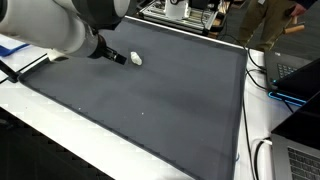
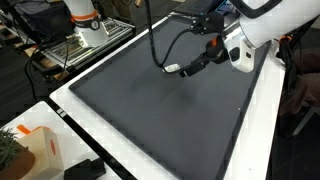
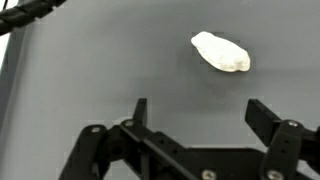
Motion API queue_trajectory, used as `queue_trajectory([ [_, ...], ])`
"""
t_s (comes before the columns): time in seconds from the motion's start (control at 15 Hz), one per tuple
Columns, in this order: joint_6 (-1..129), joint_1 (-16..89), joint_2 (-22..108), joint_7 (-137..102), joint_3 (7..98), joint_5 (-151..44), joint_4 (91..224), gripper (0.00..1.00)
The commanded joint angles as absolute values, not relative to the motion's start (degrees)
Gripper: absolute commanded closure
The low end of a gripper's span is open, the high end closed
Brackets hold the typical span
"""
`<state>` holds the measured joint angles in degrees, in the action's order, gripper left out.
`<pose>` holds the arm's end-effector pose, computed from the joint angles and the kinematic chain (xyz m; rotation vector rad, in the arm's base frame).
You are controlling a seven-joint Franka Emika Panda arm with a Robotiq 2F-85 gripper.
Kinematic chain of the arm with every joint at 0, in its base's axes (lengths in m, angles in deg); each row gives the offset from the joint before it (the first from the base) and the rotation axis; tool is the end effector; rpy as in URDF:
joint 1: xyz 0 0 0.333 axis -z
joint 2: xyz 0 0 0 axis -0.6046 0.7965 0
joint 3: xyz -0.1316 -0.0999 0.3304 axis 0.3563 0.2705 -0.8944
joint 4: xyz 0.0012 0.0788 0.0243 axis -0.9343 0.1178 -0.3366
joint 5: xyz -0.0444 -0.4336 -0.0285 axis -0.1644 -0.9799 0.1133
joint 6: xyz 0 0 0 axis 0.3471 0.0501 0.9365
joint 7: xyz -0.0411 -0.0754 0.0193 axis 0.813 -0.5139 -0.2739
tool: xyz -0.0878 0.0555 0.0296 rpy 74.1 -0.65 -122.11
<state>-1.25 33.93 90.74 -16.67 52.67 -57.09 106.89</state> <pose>0.8086 0.0020 0.2426 2.7886 -0.0988 -0.9269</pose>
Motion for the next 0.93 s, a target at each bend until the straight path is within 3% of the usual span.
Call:
queue_trajectory([
  [0.0,-3.3,35.9,85.2,-17.4,53.5,-56.5,111.3,0.00],
  [0.53,-2.0,43.8,67.0,-25.6,53.8,-45.8,126.8,0.00],
  [0.6,-3.9,42.4,73.4,-22.6,54.4,-49.3,117.8,0.00],
  [0.87,-3.7,43.7,68.3,-23.9,54.3,-46.9,123.2,0.00],
])
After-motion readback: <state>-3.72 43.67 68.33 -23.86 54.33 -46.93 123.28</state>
